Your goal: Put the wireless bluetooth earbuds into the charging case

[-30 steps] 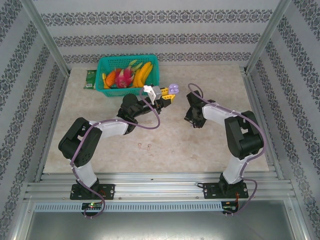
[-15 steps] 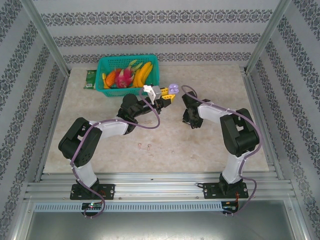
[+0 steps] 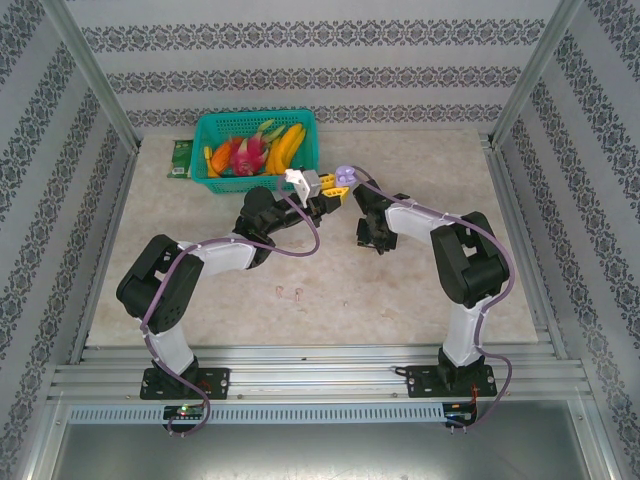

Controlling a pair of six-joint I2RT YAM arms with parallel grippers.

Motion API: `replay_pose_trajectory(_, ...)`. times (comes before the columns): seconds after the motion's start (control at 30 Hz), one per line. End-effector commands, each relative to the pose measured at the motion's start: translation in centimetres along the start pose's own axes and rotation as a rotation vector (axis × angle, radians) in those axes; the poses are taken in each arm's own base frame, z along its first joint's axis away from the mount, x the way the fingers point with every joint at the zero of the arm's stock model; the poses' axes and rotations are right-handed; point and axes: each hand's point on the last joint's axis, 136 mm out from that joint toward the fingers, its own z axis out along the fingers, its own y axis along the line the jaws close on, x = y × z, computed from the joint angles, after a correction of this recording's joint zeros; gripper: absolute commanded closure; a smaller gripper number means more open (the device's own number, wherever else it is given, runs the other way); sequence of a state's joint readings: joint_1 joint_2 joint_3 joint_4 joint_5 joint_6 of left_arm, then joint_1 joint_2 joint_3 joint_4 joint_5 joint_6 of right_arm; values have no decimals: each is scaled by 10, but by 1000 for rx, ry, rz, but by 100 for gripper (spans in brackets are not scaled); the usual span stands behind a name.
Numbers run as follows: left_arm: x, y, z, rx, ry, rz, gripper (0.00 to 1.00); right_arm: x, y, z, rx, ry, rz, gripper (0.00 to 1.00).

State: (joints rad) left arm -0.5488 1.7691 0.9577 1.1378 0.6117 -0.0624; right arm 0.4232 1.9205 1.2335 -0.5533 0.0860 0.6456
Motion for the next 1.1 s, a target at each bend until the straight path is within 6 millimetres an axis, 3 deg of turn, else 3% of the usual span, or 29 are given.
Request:
replay_pose_trajectory(0.0,-14,-3,3,23,-51,11,100,5,-3,3,34,16,-29,61)
replay_pose_trajectory(0.33,-12,-4,2,23,-50,10,100,11,-8,1,46,39,74,65)
replay_pose_trajectory(1.07,-10,-4,3,24,-52,3,100,16,-15,-13,30,-5,100,76)
